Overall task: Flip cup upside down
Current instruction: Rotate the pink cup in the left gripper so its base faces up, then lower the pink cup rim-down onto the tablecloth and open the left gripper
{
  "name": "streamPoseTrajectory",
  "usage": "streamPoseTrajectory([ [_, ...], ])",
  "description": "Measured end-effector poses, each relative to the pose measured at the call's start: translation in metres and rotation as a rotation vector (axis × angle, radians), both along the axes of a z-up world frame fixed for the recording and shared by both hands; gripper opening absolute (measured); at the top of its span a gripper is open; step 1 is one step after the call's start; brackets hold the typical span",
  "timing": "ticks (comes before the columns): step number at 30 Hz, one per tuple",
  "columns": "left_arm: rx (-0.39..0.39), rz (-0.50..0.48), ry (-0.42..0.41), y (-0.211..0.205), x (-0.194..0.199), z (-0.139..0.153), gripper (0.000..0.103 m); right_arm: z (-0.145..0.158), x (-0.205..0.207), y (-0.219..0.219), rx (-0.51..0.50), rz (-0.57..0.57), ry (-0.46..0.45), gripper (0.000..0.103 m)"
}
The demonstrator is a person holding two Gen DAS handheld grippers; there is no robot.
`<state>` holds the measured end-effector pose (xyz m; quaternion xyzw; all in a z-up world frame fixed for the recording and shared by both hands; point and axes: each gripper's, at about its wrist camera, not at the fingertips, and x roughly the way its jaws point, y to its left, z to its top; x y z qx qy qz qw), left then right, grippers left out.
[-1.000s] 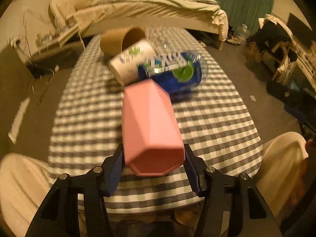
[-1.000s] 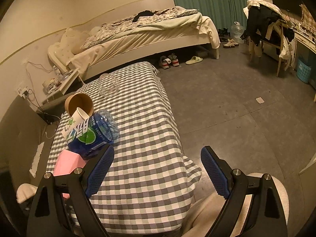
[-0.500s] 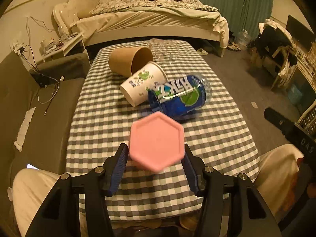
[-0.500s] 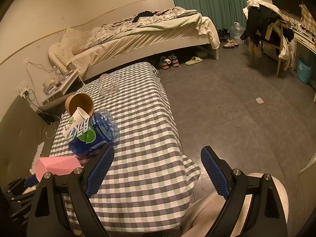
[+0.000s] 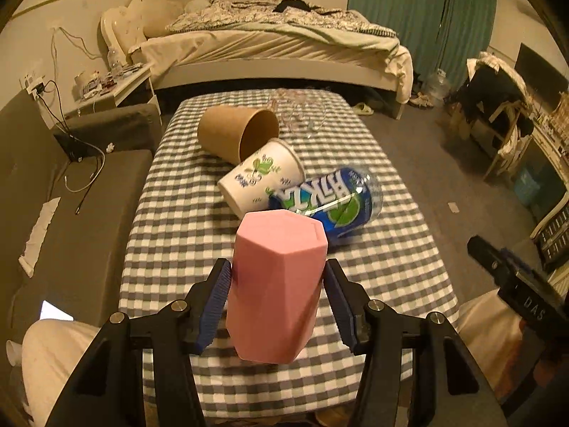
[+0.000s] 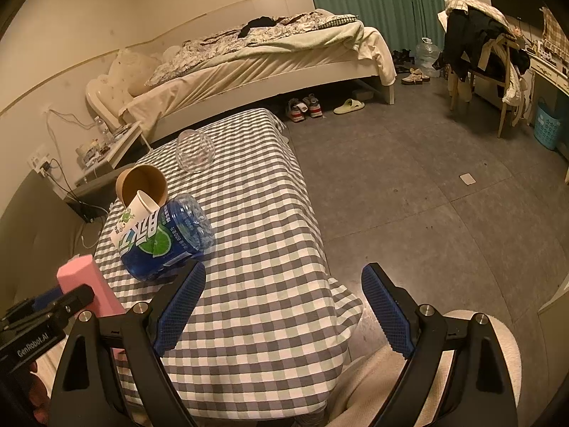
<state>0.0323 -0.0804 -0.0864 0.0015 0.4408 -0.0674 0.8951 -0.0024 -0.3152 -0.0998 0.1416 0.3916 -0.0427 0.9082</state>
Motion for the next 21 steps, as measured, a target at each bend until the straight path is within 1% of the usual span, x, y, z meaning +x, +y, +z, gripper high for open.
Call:
streamPoseTrajectory([
  [3,-0.004,-0.006,-0.029,-0.002,0.002,-0.004,0.055,-0.001,0.001,0.001,-0.004,0.002,0.003,0.090],
  [6,0.012,-0.007,-0.012,-0.002,0.002,-0.018,0.055,-0.002,0.003,0.002,-0.009,0.003,0.008,0.090],
  [10,0.029,-0.032,-0.034,-0.003,-0.007,-0.019,0.055,-0.003,0.004,0.003,-0.011,0.000,0.011,0.090],
  [14,0.041,-0.046,-0.029,-0.004,-0.015,-0.019,0.055,-0.004,0.007,0.006,-0.019,0.003,0.017,0.090],
  [21,0.026,-0.039,0.007,0.002,-0.023,-0.021,0.055,-0.004,0.008,0.013,-0.033,0.013,0.018,0.090],
])
